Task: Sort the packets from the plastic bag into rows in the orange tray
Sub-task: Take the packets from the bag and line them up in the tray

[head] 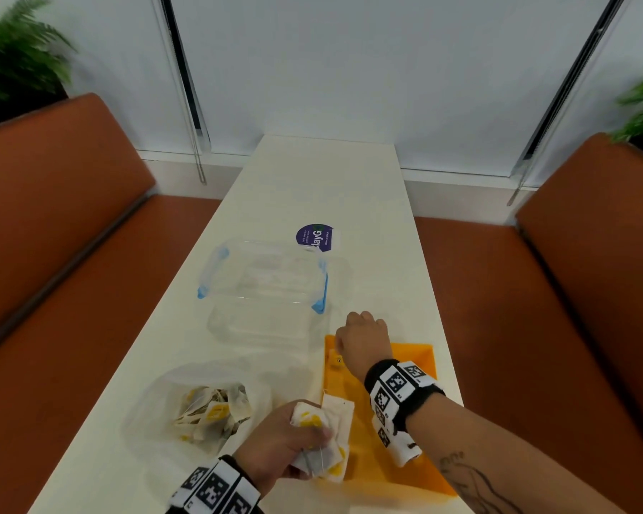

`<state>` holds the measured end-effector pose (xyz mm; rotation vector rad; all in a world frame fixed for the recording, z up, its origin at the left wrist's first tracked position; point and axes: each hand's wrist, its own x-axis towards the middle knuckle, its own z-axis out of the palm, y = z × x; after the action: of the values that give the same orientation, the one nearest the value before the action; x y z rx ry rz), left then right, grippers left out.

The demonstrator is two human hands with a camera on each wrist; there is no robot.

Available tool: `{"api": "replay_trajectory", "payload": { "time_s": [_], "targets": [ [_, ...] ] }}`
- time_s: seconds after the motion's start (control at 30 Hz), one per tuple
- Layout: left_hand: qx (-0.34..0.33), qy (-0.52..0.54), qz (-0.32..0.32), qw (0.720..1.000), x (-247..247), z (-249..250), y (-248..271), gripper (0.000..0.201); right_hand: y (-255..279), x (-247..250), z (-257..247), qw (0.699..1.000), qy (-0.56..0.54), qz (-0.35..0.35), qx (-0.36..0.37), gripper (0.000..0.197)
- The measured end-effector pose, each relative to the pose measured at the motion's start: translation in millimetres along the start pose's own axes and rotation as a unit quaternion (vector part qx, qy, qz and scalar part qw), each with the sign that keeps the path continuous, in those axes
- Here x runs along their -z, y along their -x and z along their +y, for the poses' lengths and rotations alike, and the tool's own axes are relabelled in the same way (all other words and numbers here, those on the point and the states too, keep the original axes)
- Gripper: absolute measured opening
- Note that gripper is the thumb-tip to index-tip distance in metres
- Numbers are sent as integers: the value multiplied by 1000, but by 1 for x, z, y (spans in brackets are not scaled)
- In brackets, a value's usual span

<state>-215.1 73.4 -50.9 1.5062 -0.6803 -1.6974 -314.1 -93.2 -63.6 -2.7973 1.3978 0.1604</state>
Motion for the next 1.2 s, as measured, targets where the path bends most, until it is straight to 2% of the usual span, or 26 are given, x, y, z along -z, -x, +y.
{"api": "replay_trajectory", "payload": {
  "time_s": [0.17, 0.27, 0.4, 0.5, 0.6, 0.73, 0.87, 0.97, 1.07, 1.13, 1.2],
  "targets": [
    [-3, -3, 6, 1000, 3, 0, -3, 33, 8, 5, 5, 998, 51, -4, 29, 20],
    [-1, -3, 4, 1000, 5, -1, -6, 33, 12, 10, 6, 999, 37, -29, 16, 22],
    [6, 0, 0, 1000, 7, -2, -8, 34, 14, 7, 7, 988, -63, -125, -70, 20],
    [7, 2, -1, 1000, 7, -1, -7, 35, 10, 5, 8, 968, -123, -206, -70, 18],
    [2, 2, -1, 1000, 9, 0, -5, 37, 9, 7, 5, 951, -162, -253, -65, 36],
    [3, -1, 1, 1000, 11, 2, -4, 37, 7, 6, 4, 934, -240, -250, -87, 35],
    [-1, -8, 1, 1000, 12, 3, -3, 36, 10, 5, 10, 892, -352, -253, -125, 31],
    [-4, -4, -3, 1000, 12, 4, -3, 34, 13, 11, 12, 882, -373, -250, -142, 32],
    [-3, 13, -5, 1000, 12, 6, -4, 38, 23, 30, 14, 893, -377, -226, -102, 25],
    [-7, 26, -7, 1000, 11, 9, -4, 37, 36, 45, 17, 868, -445, -216, -38, 34],
    [-9, 48, -6, 999, 9, 11, -5, 25, 52, 60, 17, 844, -493, -208, 34, 52]
  ]
}}
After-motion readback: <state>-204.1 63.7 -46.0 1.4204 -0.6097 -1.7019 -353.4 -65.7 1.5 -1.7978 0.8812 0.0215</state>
